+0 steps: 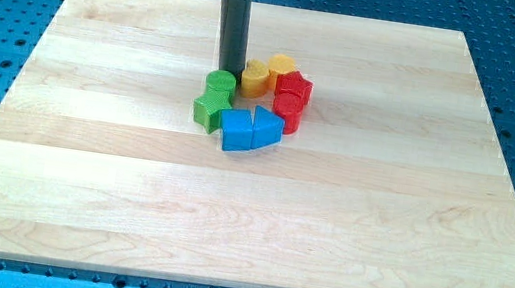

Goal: Adjust all the blocks to form a circle

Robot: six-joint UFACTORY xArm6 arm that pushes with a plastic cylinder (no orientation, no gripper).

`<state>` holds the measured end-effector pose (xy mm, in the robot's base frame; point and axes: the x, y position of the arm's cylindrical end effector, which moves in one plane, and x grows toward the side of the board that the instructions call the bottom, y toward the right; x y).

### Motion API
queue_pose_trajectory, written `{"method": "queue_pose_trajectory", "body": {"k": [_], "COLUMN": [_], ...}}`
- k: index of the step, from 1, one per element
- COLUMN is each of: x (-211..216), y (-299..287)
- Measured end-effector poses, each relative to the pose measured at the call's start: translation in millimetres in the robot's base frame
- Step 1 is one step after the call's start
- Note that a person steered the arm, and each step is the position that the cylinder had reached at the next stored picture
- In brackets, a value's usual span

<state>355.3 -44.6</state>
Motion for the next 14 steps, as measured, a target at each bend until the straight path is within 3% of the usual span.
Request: {"method": "queue_pose_trajectory", "body": {"k": [2, 3, 4, 5, 6, 7, 10, 11, 12, 13, 14], "x": [2, -18, -6, 84, 155, 149, 101, 100, 143, 161, 142], "y": [-66, -93, -156, -157, -101, -49, -15, -15, -32, -8, 13]}}
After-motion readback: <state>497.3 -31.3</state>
